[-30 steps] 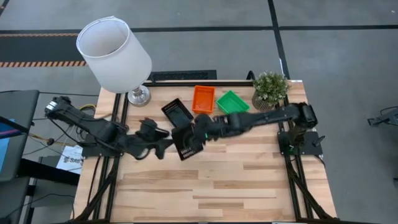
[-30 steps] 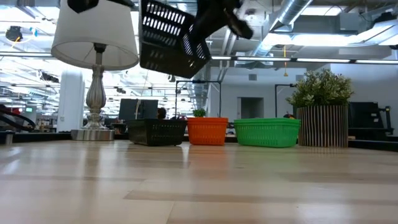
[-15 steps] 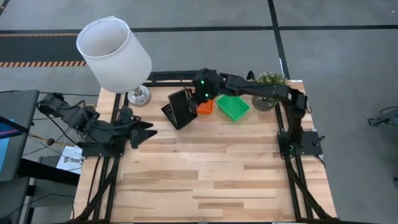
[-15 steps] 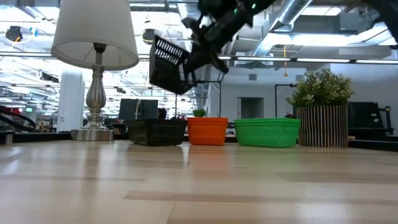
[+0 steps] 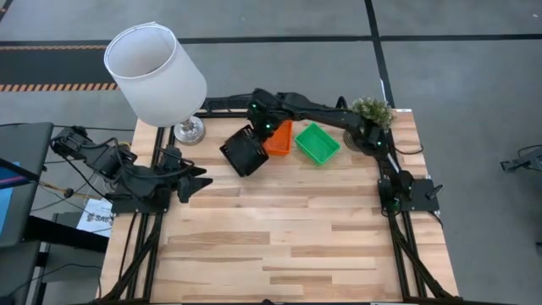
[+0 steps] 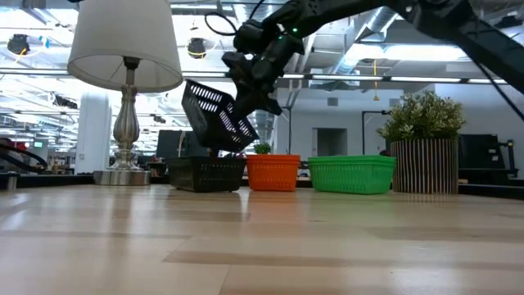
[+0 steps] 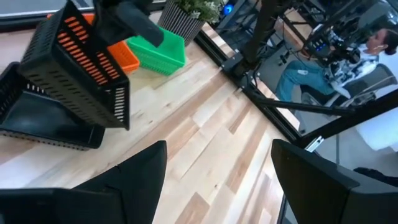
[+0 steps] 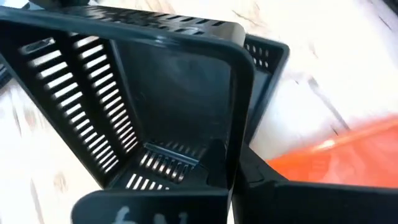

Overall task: Stack baskets by color
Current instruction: Stack the bottom black bin on top of the top black bin

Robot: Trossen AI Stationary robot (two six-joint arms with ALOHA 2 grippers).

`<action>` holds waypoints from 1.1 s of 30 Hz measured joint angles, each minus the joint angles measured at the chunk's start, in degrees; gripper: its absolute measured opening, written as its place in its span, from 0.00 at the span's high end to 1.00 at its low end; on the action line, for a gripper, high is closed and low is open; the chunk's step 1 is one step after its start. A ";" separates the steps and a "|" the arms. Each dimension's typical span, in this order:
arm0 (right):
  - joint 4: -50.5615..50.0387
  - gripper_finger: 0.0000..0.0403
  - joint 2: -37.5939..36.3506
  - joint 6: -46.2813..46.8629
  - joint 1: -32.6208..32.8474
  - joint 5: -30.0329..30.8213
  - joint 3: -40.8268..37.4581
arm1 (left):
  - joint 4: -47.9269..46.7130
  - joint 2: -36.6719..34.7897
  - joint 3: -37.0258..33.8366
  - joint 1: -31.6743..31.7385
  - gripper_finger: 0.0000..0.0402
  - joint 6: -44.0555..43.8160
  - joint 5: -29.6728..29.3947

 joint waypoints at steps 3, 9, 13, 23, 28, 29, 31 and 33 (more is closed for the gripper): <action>-2.47 0.99 2.90 -0.73 0.11 -0.02 4.06 | -0.03 0.01 0.00 0.00 0.31 -0.51 0.03; -3.72 0.99 5.85 -0.73 -0.21 0.00 6.53 | -0.38 0.03 -0.01 0.00 0.31 -1.09 0.74; -3.73 0.98 7.24 -0.70 -0.06 0.00 6.35 | -0.84 0.03 -0.02 0.00 0.31 -1.53 1.05; -5.08 0.83 8.52 -2.05 0.56 -0.05 6.33 | -1.35 0.01 -0.04 0.00 0.31 -1.35 1.05; -6.39 0.75 8.49 -2.23 0.63 -0.07 6.36 | -2.46 0.01 -0.04 0.00 0.31 -1.27 1.03; -7.21 0.74 8.49 -2.23 0.60 -0.07 6.36 | -2.62 0.01 -0.04 0.00 0.31 -1.29 1.03; -8.62 0.71 8.49 -2.31 0.55 -0.07 6.34 | -2.58 0.01 -0.04 0.00 0.31 -1.31 1.01; -10.12 0.68 8.49 -2.40 0.50 -0.07 6.34 | -2.58 0.01 -0.04 0.00 0.31 -1.31 1.01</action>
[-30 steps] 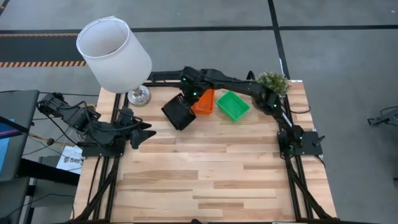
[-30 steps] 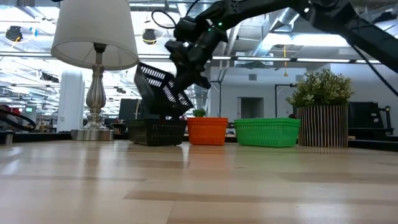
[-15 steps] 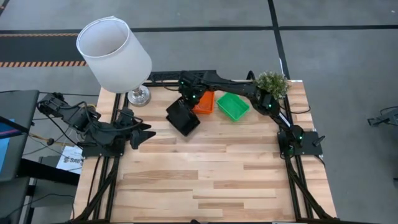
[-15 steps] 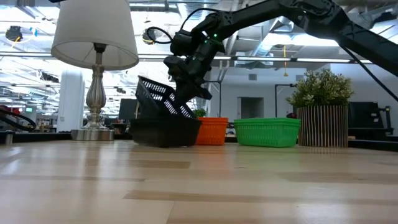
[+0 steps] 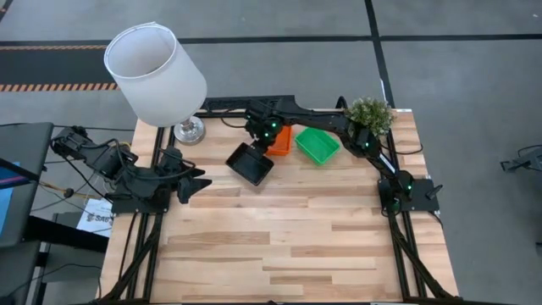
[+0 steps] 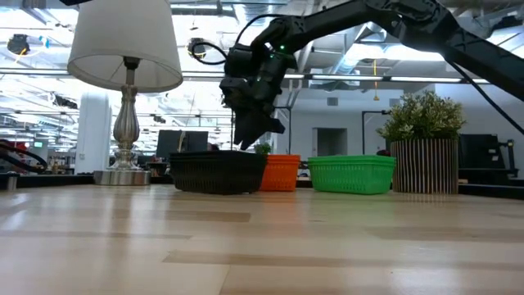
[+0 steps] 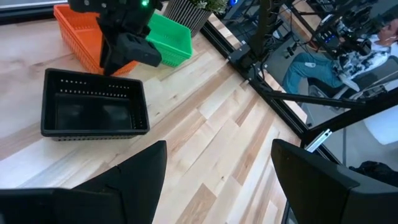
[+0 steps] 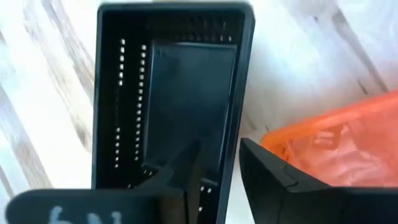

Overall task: Stack baskets by color
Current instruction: Stack the bottom black bin on top of the top black bin, then return to Home Position

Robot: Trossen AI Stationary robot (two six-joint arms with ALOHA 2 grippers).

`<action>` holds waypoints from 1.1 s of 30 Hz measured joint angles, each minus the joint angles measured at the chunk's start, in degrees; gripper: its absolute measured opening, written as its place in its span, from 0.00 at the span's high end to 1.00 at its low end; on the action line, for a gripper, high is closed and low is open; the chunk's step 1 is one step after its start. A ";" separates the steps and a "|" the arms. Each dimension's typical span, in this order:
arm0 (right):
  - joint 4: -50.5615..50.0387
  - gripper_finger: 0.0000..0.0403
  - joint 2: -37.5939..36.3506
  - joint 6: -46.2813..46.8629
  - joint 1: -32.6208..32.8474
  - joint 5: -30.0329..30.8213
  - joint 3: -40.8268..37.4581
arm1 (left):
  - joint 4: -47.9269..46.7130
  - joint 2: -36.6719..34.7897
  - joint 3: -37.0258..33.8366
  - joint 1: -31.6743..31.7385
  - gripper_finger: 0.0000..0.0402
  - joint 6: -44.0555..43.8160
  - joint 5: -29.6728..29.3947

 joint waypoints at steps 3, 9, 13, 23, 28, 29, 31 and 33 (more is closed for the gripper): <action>-1.80 0.65 -0.95 0.06 -0.20 -0.08 -0.03 | -0.12 0.00 0.00 0.00 0.31 -0.02 -0.18; -8.59 0.59 -10.98 0.19 -0.31 -1.46 0.73 | -0.27 -0.30 -0.01 -0.02 0.31 0.48 -2.19; -10.17 0.58 -21.23 -2.47 1.19 -1.45 0.74 | 3.06 -2.75 0.47 -0.02 0.31 0.38 -5.05; -23.94 0.60 -49.60 -15.59 9.46 6.62 0.31 | 6.22 -8.54 3.69 0.02 0.31 14.23 -11.22; -17.47 0.60 -64.13 -10.98 16.81 8.73 -9.21 | 6.60 -10.62 2.64 0.02 0.31 27.56 -7.67; -13.85 0.60 -67.38 -9.23 18.47 9.65 -12.83 | 6.51 -11.46 2.41 0.02 0.31 29.14 -6.11; -7.49 0.60 -74.48 -5.88 21.82 12.58 -21.63 | 6.42 -12.90 2.00 0.02 0.31 31.97 -4.47; 0.55 0.59 -81.37 -2.69 25.42 16.42 -32.41 | 6.77 -15.36 1.22 0.02 0.31 34.18 -4.16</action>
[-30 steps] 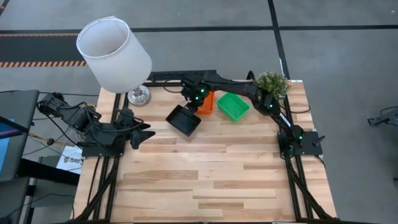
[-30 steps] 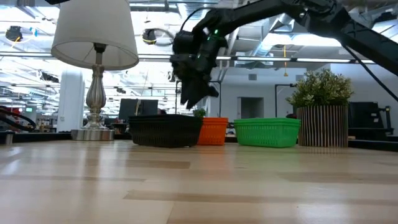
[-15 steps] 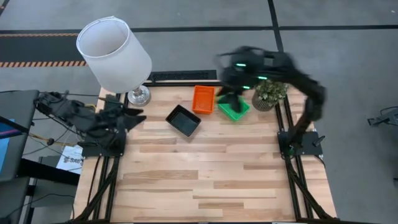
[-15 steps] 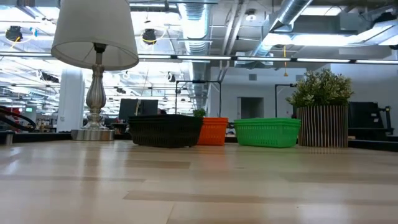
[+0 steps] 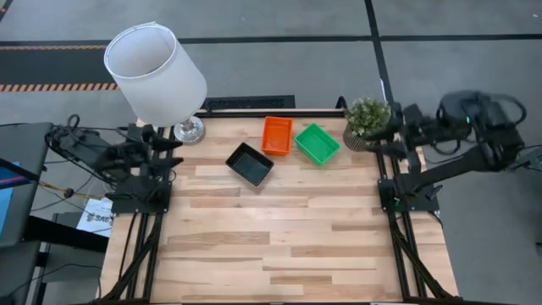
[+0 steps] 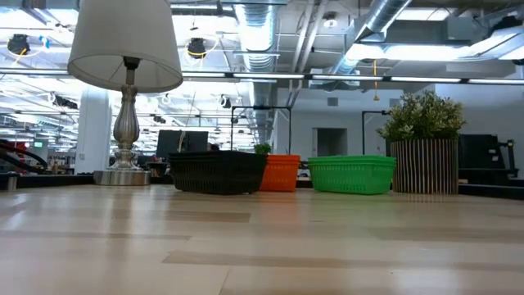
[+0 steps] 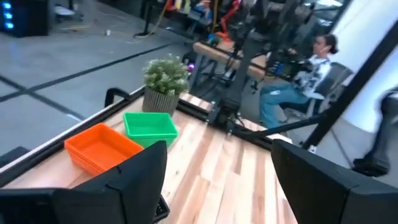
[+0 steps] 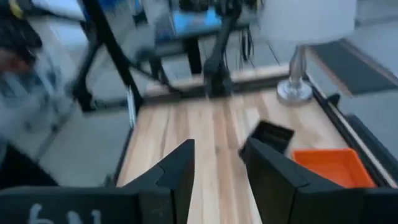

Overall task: Stack baskets by color
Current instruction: Return to Home Position

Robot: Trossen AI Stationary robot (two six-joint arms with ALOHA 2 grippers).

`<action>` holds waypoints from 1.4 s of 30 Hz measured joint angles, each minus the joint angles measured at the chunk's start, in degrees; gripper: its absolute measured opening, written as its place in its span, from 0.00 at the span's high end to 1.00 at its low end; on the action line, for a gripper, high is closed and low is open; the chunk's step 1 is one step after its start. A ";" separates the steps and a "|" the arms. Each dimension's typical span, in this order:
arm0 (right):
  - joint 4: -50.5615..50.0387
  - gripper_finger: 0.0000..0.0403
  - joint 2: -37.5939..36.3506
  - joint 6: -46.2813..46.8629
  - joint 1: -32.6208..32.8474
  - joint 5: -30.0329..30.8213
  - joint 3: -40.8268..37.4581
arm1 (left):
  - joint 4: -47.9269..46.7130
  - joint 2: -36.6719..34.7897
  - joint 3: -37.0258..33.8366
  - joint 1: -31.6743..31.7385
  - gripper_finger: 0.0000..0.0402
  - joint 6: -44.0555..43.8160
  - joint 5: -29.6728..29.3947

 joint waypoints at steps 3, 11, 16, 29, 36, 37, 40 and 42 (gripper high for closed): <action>14.44 0.59 -11.68 3.66 5.18 5.34 -18.96 | 2.05 -5.87 -2.90 0.02 0.31 2.53 3.45; 49.39 0.60 -35.59 7.59 11.15 11.46 -59.64 | 10.43 -22.79 -18.67 0.00 0.31 3.75 10.75; 63.74 0.59 -44.06 8.41 12.32 13.01 -74.74 | 15.11 -32.37 -30.67 0.00 0.31 3.50 11.32; 88.04 0.59 -49.89 5.19 17.14 12.31 -97.32 | 33.79 -32.65 -50.70 0.05 0.31 6.14 15.27; 86.84 0.59 -49.14 -3.66 21.38 12.31 -97.30 | 42.56 -32.65 -60.63 0.04 0.31 5.80 18.01; 86.47 0.59 -49.12 -5.05 21.77 12.32 -97.30 | 45.18 -32.53 -61.44 0.02 0.31 6.26 18.79; 84.44 0.59 -49.15 -9.09 22.90 12.31 -97.30 | 47.02 -31.70 -61.81 0.00 0.31 9.41 21.98; 81.99 0.59 -49.14 -10.44 23.42 12.38 -97.30 | 46.01 -31.74 -61.83 0.02 0.31 11.45 23.35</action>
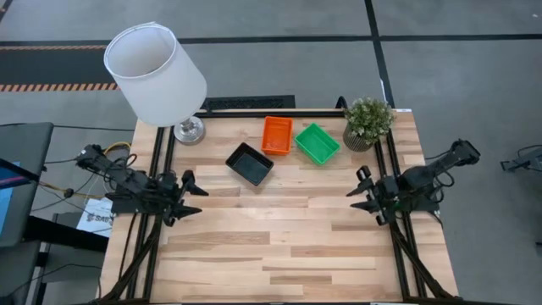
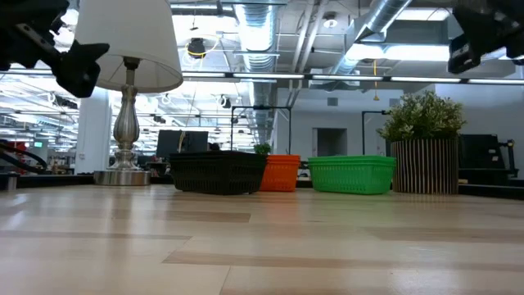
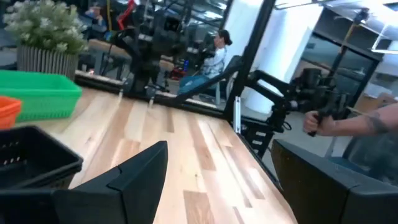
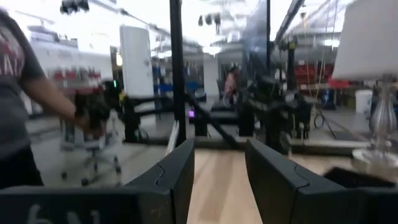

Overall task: Stack baskets by color
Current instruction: Return to Home Position

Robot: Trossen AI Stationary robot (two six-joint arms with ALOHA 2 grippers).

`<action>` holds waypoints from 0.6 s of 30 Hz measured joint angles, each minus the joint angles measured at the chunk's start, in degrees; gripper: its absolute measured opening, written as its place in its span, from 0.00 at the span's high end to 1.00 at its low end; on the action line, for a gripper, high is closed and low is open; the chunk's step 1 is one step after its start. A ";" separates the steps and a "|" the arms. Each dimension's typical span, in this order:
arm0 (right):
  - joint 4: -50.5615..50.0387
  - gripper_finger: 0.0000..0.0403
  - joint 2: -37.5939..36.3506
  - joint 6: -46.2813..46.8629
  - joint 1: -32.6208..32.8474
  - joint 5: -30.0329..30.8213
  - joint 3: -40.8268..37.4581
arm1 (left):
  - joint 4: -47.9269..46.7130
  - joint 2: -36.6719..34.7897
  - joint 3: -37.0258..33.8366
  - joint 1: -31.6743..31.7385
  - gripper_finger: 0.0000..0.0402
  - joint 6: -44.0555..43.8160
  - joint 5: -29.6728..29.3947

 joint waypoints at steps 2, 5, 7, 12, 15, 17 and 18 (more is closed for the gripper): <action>-3.05 0.59 0.04 0.04 0.09 0.71 0.00 | 0.23 -0.16 0.00 0.01 0.31 1.04 0.47; -6.90 0.59 0.04 0.09 0.08 1.47 0.00 | 0.14 -0.09 -0.02 0.01 0.31 1.41 0.63; -9.10 0.59 0.06 0.22 0.07 1.47 0.00 | 0.18 -0.11 -0.04 0.01 0.31 1.39 0.95; -11.15 0.59 0.06 0.28 0.07 1.46 0.00 | 0.16 -0.11 -0.04 0.01 0.31 2.26 1.37; -11.84 0.59 0.06 0.31 0.07 1.45 0.00 | 0.16 -0.11 -0.07 0.01 0.31 3.43 1.39; -12.65 0.59 0.06 0.31 0.07 1.45 0.00 | 0.16 -0.11 -0.09 0.01 0.31 2.28 1.35; -12.94 0.59 0.06 0.31 0.07 1.45 0.00 | 0.16 -0.11 -0.09 0.01 0.31 1.79 1.31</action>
